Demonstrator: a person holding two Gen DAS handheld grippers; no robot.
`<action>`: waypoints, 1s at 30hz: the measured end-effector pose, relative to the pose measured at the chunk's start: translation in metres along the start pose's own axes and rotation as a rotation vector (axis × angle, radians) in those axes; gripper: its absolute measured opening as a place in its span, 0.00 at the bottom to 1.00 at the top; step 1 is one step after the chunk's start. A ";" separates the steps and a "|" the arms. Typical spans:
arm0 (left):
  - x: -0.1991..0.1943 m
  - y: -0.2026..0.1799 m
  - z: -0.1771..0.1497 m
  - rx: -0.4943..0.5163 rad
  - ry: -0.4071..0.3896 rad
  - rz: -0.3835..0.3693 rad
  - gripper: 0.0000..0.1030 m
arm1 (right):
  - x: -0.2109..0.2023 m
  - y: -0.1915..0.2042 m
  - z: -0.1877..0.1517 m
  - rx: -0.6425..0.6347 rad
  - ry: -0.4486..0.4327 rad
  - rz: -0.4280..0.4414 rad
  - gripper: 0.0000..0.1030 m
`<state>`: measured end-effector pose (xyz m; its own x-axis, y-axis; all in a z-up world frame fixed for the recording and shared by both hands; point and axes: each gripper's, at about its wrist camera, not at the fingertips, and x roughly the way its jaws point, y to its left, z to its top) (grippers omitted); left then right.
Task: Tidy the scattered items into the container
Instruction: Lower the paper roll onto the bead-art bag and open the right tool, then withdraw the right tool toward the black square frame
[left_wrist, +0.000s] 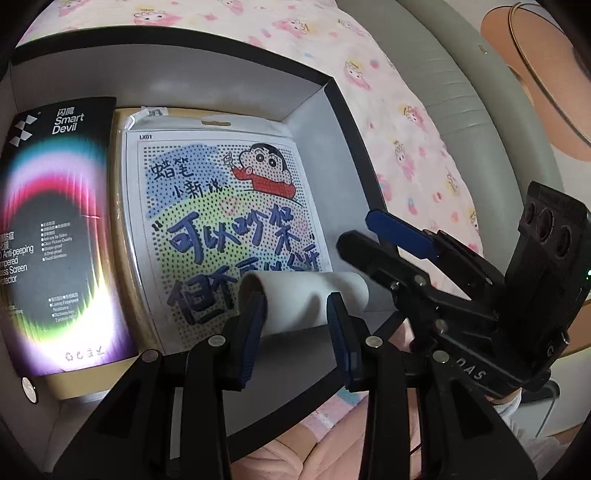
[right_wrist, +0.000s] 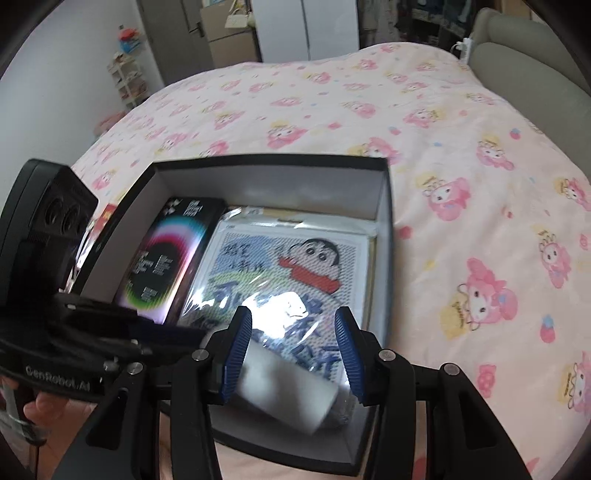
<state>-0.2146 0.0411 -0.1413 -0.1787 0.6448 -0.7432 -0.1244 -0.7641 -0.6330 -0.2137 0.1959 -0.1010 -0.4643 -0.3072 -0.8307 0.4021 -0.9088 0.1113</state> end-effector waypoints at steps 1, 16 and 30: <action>-0.003 0.001 0.000 0.002 -0.015 0.019 0.33 | -0.002 0.000 0.001 0.002 -0.011 -0.003 0.41; -0.012 -0.018 -0.003 0.065 -0.010 -0.041 0.33 | -0.010 -0.002 0.001 -0.008 -0.048 -0.016 0.41; -0.003 -0.007 -0.008 0.082 -0.020 0.117 0.30 | 0.001 0.002 -0.010 -0.017 0.014 -0.039 0.41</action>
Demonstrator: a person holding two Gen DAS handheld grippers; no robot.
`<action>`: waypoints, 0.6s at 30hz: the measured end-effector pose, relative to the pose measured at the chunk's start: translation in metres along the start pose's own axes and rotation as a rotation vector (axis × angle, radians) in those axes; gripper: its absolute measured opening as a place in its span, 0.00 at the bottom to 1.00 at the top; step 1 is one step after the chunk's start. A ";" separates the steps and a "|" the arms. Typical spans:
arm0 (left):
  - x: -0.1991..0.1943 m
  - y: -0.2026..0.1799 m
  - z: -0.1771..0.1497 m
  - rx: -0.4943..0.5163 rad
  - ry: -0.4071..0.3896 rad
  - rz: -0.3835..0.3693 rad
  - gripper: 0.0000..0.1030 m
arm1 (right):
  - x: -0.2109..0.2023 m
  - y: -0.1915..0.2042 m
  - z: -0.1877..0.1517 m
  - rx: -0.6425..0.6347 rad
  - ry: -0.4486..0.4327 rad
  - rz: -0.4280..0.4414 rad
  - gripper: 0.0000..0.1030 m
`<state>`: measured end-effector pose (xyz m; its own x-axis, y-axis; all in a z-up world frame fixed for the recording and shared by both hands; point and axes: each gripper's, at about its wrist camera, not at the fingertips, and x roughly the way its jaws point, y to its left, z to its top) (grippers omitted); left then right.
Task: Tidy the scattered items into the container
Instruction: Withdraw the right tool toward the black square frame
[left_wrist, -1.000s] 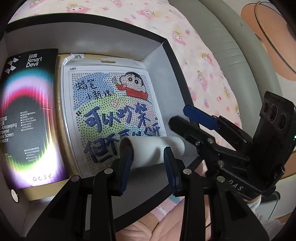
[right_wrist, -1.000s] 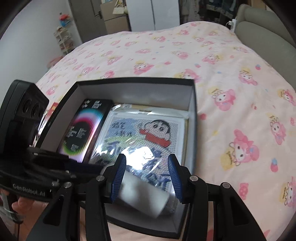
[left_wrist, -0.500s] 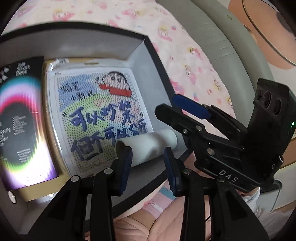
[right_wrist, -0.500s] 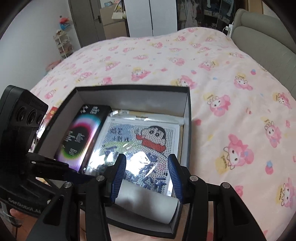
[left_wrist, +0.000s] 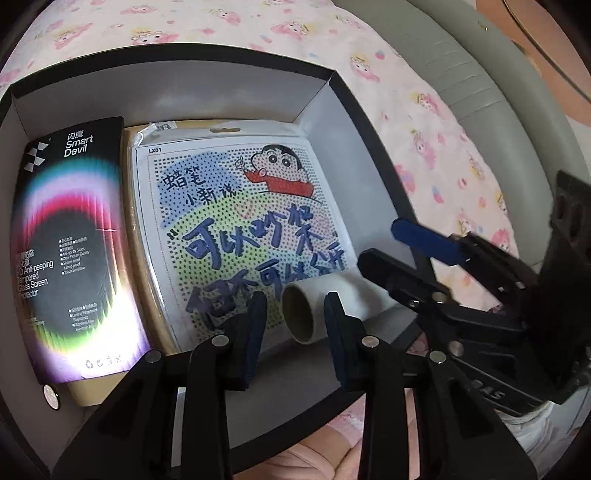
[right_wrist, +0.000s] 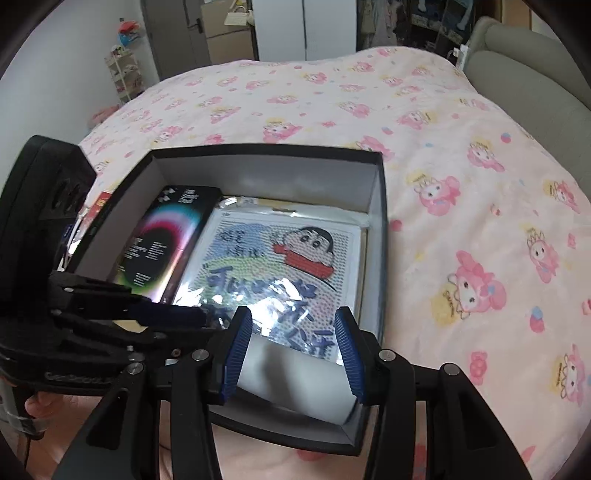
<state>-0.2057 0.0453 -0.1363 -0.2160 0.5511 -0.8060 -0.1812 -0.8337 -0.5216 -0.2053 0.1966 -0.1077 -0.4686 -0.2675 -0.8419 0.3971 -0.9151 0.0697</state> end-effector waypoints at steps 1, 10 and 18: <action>0.000 -0.001 -0.001 0.006 -0.011 0.005 0.30 | 0.001 0.000 -0.001 -0.001 0.004 -0.002 0.42; -0.052 -0.033 -0.002 0.066 -0.159 0.119 0.32 | -0.027 0.010 0.012 0.010 -0.016 -0.026 0.42; -0.150 -0.089 -0.026 0.166 -0.413 0.328 0.61 | -0.133 0.039 0.020 0.043 -0.224 -0.135 0.60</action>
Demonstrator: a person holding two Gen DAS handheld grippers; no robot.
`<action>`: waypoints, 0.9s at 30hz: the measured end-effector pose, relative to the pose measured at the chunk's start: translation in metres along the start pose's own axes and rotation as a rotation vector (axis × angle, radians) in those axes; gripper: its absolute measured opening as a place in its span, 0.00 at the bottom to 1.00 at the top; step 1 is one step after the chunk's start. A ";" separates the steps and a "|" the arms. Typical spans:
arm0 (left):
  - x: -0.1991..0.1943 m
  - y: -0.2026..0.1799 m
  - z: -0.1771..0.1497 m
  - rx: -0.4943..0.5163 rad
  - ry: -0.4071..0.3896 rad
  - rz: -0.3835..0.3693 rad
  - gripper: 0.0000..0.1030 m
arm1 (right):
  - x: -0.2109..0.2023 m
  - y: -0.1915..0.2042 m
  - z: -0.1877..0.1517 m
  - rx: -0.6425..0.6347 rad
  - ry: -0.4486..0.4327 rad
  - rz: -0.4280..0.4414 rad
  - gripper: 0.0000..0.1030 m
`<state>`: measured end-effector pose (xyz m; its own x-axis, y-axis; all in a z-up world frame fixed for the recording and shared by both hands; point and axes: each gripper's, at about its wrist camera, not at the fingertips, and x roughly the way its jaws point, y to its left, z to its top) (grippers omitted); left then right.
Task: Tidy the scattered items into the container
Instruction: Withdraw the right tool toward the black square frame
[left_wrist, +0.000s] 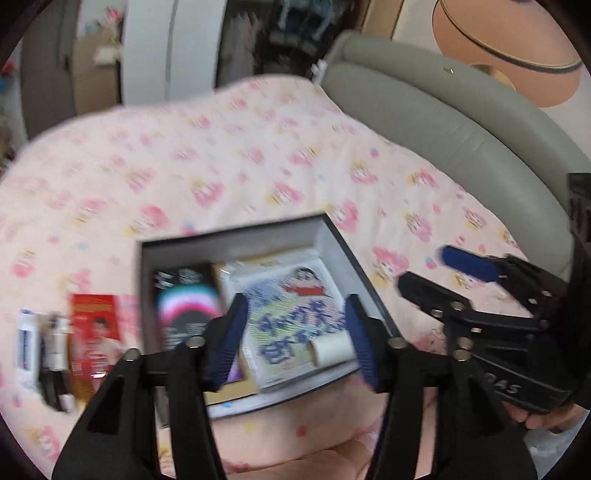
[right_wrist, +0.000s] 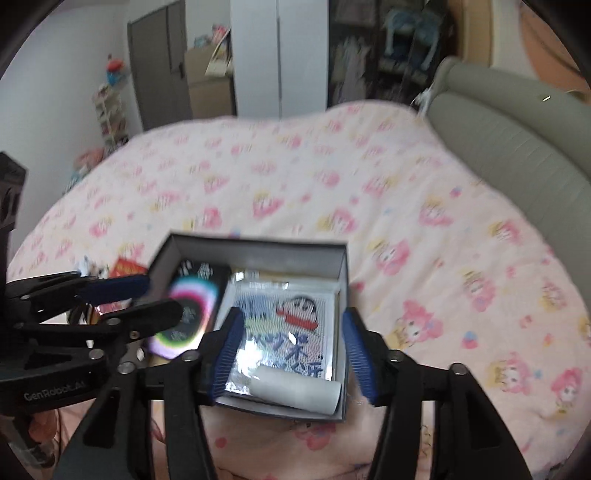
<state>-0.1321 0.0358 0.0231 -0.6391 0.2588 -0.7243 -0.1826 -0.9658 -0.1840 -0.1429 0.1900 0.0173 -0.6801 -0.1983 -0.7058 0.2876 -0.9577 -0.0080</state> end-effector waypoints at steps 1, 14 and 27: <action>-0.010 0.001 -0.003 -0.003 -0.015 0.032 0.68 | -0.009 0.004 0.000 0.006 -0.015 -0.020 0.68; -0.106 -0.003 -0.045 0.022 -0.166 0.225 0.83 | -0.079 0.034 -0.038 0.146 -0.106 -0.005 0.71; -0.171 0.031 -0.055 0.021 -0.206 0.259 0.83 | -0.103 0.085 -0.023 0.006 -0.130 0.108 0.71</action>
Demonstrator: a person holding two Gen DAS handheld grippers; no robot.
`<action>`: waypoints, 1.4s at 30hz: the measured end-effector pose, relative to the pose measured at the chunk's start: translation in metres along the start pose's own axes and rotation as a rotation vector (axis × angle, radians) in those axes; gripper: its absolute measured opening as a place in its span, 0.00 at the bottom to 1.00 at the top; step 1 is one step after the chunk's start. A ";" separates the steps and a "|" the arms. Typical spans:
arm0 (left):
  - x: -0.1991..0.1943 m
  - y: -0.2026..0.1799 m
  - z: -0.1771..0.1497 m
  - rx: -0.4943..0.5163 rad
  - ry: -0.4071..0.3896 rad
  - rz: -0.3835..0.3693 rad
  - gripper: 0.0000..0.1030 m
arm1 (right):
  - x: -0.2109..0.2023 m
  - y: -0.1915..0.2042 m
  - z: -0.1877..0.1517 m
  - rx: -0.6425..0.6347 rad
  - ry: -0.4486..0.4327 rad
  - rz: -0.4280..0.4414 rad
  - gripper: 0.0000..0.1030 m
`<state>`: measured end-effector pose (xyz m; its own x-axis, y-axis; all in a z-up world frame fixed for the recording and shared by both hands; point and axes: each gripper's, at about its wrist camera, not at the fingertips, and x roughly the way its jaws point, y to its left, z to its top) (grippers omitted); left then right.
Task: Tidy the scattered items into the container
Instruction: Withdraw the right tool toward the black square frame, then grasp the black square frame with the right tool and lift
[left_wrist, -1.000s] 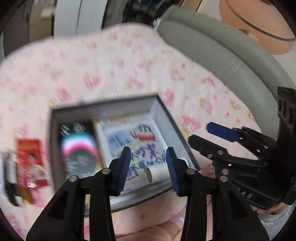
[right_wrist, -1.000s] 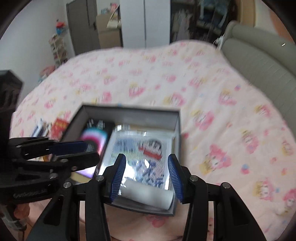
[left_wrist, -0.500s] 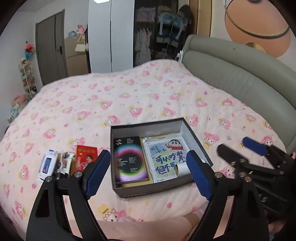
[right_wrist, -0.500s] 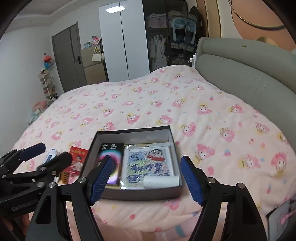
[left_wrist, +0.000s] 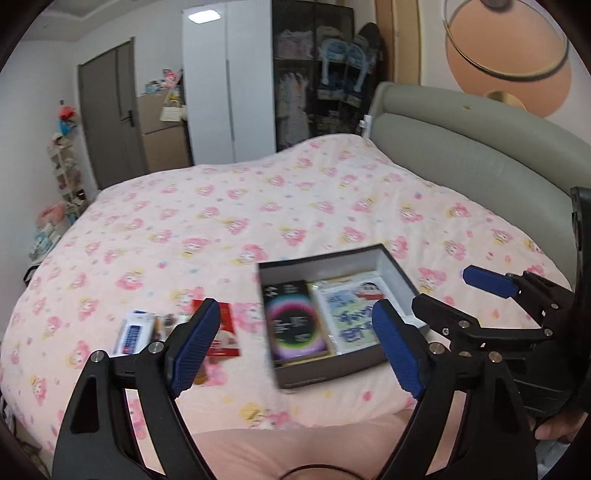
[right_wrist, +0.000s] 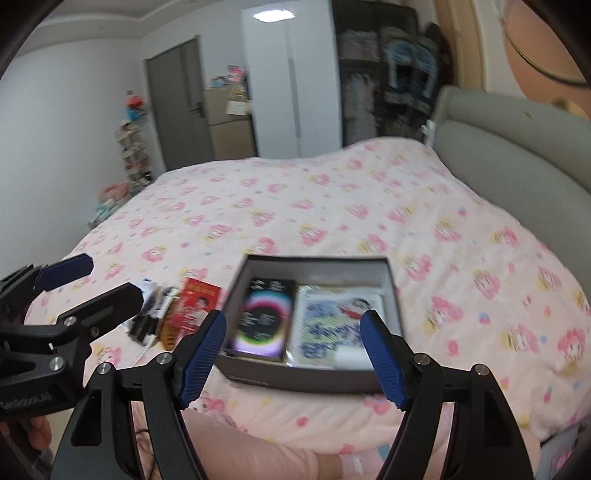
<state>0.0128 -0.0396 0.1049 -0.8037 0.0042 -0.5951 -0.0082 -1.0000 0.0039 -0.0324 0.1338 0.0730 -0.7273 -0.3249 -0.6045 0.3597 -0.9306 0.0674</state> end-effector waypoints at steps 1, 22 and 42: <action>-0.005 0.007 -0.001 -0.010 -0.006 0.010 0.83 | -0.002 0.011 0.004 -0.023 -0.013 0.013 0.71; -0.044 0.152 -0.028 -0.142 -0.027 0.292 0.83 | 0.054 0.159 0.038 -0.250 0.036 0.327 0.72; 0.139 0.304 -0.182 -0.678 0.290 0.144 0.40 | 0.270 0.246 -0.011 -0.394 0.383 0.346 0.58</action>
<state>0.0068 -0.3445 -0.1231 -0.5791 -0.0350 -0.8145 0.5285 -0.7768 -0.3424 -0.1338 -0.1813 -0.0824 -0.2972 -0.4440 -0.8453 0.7764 -0.6277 0.0567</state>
